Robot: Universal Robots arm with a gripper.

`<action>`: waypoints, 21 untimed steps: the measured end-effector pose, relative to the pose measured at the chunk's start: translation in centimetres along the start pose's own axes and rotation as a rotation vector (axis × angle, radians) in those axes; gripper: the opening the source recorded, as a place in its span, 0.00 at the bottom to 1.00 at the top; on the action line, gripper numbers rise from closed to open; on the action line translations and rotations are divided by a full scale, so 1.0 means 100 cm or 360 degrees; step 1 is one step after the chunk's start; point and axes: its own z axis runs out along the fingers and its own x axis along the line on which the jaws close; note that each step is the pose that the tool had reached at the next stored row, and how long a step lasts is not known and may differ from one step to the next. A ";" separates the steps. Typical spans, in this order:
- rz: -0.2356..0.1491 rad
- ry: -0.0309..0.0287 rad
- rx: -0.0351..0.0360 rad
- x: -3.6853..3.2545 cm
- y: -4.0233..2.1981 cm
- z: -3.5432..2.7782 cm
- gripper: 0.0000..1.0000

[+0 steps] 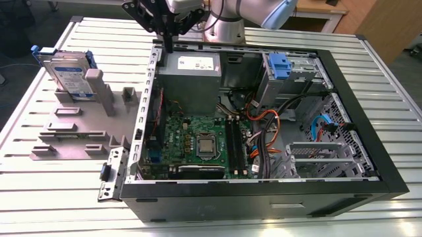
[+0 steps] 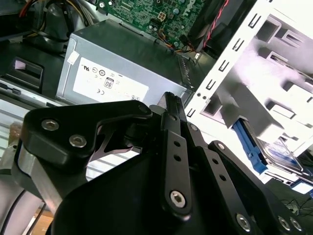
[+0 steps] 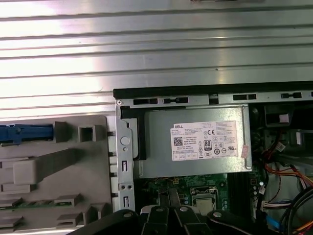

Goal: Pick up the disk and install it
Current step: 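Reach for the disk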

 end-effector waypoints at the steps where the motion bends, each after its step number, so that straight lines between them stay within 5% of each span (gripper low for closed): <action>1: 0.0000 0.00000 0.0000 0.0007 -0.0001 0.0000 0.11; 21: 0.0000 0.00000 0.0000 0.0079 -0.0006 -0.0002 0.11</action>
